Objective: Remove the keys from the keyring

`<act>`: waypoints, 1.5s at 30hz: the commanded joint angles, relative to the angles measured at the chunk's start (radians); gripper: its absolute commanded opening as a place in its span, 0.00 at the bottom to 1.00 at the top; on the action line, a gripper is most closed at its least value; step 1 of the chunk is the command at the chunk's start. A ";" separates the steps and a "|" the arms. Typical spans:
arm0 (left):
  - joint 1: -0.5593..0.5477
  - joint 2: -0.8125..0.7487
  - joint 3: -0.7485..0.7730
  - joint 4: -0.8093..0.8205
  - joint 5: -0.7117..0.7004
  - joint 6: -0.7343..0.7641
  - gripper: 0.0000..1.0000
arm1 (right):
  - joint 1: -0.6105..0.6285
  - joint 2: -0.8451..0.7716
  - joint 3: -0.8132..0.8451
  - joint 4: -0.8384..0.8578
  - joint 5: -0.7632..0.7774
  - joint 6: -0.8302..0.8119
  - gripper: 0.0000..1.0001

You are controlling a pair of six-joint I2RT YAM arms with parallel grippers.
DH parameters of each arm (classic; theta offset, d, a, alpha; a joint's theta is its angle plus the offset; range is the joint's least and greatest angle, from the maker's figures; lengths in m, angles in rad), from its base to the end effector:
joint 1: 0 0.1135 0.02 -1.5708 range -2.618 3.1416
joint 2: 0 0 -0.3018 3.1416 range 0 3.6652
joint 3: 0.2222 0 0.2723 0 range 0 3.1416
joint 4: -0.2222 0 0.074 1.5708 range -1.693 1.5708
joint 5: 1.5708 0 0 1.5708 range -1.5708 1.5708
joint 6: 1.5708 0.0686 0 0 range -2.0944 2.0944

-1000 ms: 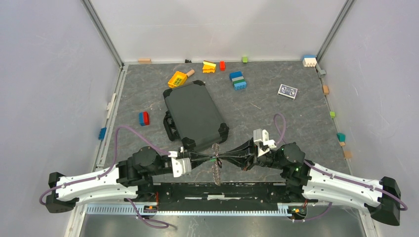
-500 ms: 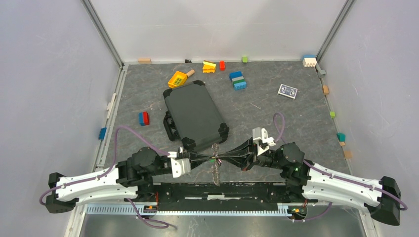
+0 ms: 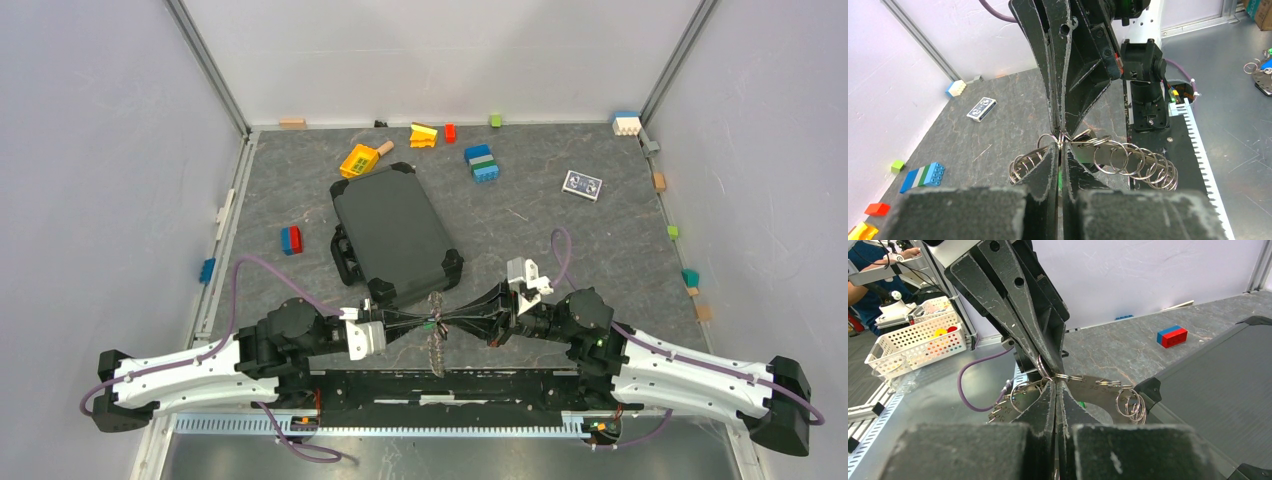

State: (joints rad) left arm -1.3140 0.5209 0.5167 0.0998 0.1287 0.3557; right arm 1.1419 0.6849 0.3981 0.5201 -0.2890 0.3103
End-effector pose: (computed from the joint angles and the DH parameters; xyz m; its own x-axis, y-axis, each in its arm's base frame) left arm 0.0335 -0.1623 0.3361 0.3681 -0.0419 -0.9289 0.9211 0.1524 0.3582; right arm 0.0629 0.1845 0.3191 -0.2098 0.2449 -0.9466 -0.9692 0.0753 0.2343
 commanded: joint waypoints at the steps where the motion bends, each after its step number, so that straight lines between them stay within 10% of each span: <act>1: -0.001 -0.023 0.011 0.101 0.017 0.008 0.02 | 0.002 0.008 0.031 -0.050 0.027 -0.001 0.00; 45: -0.001 -0.032 0.014 0.089 0.011 0.018 0.02 | 0.001 0.053 0.089 -0.219 0.081 -0.100 0.00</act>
State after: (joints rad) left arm -1.3144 0.5037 0.5159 0.1070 0.1333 0.3561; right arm 1.1435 0.7635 0.4393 0.3084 -0.2558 0.2424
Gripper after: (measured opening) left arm 0.044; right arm 0.004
